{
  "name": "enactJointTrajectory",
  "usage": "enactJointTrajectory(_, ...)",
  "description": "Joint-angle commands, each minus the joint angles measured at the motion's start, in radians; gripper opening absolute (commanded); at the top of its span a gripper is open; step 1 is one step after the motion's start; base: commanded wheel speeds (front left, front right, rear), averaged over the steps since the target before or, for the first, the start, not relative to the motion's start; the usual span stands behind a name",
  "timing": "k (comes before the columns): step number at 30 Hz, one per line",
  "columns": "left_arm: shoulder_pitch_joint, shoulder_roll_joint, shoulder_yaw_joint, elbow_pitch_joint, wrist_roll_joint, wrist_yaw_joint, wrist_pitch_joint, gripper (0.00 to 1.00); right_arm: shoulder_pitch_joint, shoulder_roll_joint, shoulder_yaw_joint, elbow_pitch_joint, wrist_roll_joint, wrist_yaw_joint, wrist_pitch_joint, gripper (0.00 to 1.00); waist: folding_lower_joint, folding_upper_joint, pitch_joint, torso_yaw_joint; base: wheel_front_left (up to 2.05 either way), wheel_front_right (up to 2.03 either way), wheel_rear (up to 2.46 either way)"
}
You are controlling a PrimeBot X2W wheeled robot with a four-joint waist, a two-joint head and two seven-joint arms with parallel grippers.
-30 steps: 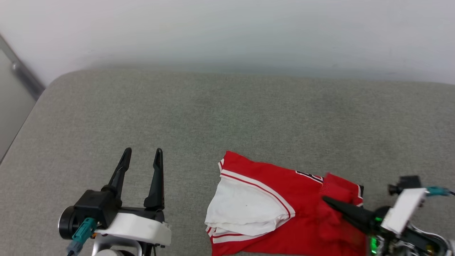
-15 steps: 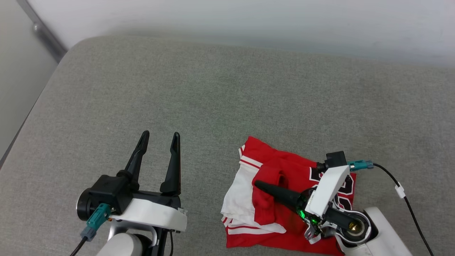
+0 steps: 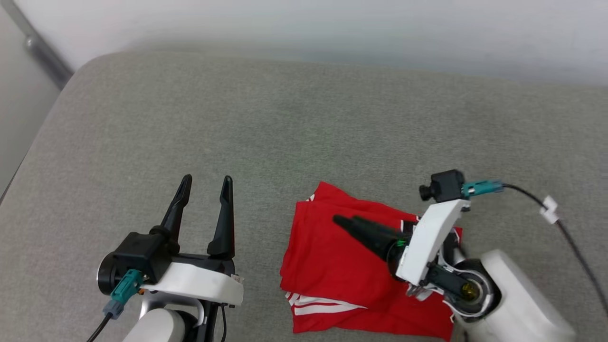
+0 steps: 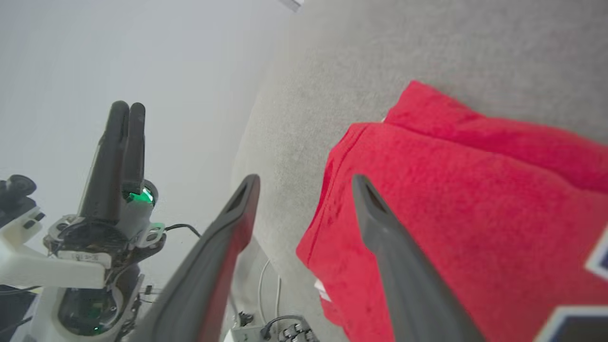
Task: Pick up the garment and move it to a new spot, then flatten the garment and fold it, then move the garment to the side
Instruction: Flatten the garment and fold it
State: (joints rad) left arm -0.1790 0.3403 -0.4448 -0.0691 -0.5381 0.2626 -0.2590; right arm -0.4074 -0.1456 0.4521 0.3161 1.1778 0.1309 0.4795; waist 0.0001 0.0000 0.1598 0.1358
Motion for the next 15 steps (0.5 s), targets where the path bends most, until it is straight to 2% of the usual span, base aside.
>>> enactJointTrajectory(1,0.01,0.006,0.008,0.001,0.005,0.0,-0.006,1.0,-0.016,-0.031,0.015,-0.021,-0.054,0.0,-0.034,1.0,-0.0001,0.0,-0.012,-0.016,0.0,0.0,0.0)
enactJointTrajectory(4,0.025,0.012,0.023,0.003,0.003,0.009,-0.006,1.0,-0.017,-0.1,0.032,-0.041,-0.216,0.0,-0.133,1.0,-0.0001,0.0,-0.029,-0.043,0.0,0.0,0.0)
enactJointTrajectory(7,0.039,0.014,0.038,0.003,-0.001,0.015,-0.006,1.0,0.003,-0.146,-0.01,-0.037,-0.358,0.0,-0.209,1.0,-0.0001,0.0,-0.04,-0.067,0.0,0.0,0.0)
enactJointTrajectory(11,0.057,0.02,0.053,0.009,-0.004,0.018,-0.007,1.0,0.055,-0.183,-0.129,-0.047,-0.533,0.0,-0.269,1.0,-0.0001,0.0,-0.052,-0.096,0.0,0.0,0.0)
enactJointTrajectory(15,0.08,0.023,0.069,0.017,-0.009,0.025,-0.007,1.0,0.126,-0.187,-0.286,-0.1,-0.688,0.0,-0.313,1.0,-0.0001,0.0,-0.067,-0.126,0.0,0.0,0.0)
